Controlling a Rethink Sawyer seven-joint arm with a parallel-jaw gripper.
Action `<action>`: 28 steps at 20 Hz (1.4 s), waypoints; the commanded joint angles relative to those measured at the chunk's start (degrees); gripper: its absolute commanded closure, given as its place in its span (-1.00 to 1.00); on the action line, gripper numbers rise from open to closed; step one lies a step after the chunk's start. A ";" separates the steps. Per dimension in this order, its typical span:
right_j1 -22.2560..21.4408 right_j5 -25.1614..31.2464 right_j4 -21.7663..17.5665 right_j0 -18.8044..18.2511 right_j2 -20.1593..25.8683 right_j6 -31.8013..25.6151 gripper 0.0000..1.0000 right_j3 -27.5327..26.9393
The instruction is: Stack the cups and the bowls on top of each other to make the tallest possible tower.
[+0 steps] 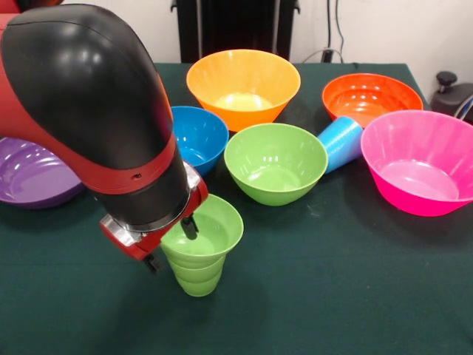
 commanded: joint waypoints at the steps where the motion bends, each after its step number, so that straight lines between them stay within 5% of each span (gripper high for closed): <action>1: 1.20 -1.86 -0.30 2.25 -0.64 10.04 -1.00 3.72; 15: -4.55 0.86 0.94 4.15 3.02 9.55 -1.00 1.28; 28: -6.85 0.66 -2.23 3.48 4.36 4.44 -1.00 -0.55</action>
